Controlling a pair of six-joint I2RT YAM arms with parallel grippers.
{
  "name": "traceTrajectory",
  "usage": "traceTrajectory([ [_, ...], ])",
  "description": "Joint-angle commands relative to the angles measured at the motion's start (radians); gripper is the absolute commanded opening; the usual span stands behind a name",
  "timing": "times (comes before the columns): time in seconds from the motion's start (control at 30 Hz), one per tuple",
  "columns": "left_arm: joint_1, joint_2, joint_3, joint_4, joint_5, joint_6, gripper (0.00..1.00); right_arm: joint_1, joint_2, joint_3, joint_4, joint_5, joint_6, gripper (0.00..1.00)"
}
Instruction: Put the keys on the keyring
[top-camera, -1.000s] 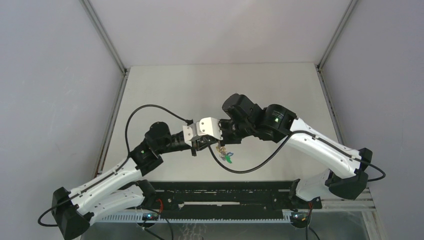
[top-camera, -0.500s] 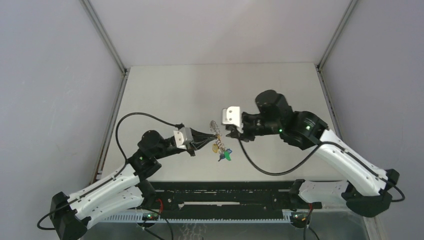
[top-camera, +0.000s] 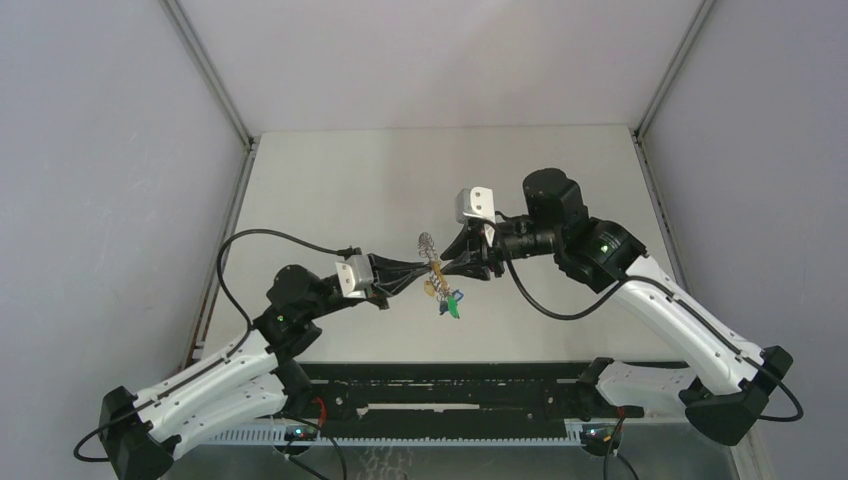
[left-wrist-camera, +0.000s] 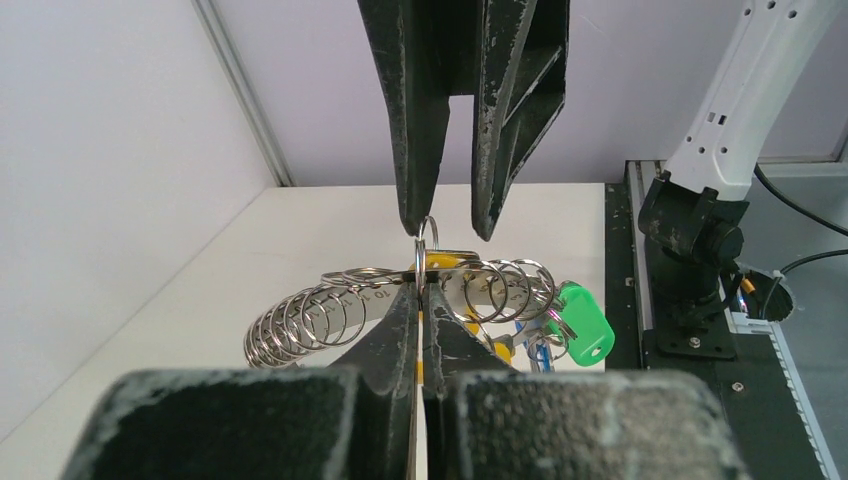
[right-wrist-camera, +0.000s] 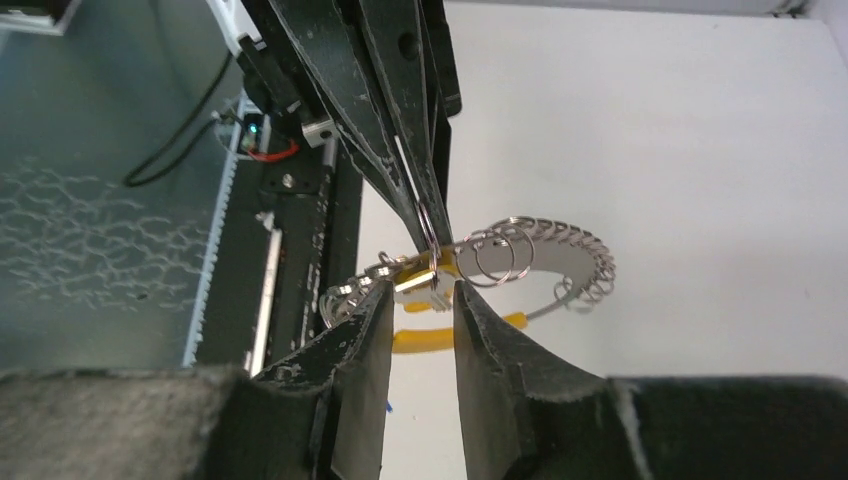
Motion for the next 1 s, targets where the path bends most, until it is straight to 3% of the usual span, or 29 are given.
traceTrajectory([
  [0.0,-0.005,-0.014,0.002,0.079,-0.008,0.000,0.00,-0.017,0.003,-0.001,0.124,-0.110,0.100,0.28],
  [0.3,-0.004,-0.010,0.015,0.087,-0.004,0.008,0.00,-0.037,0.036,-0.001,0.147,-0.128,0.145,0.16],
  [0.47,-0.004,-0.019,0.018,0.096,-0.005,0.008,0.00,-0.050,0.044,-0.001,0.138,-0.137,0.161,0.00],
  [0.97,-0.004,-0.025,0.019,0.151,-0.011,0.004,0.00,-0.073,0.114,0.029,0.096,-0.210,0.245,0.00],
])
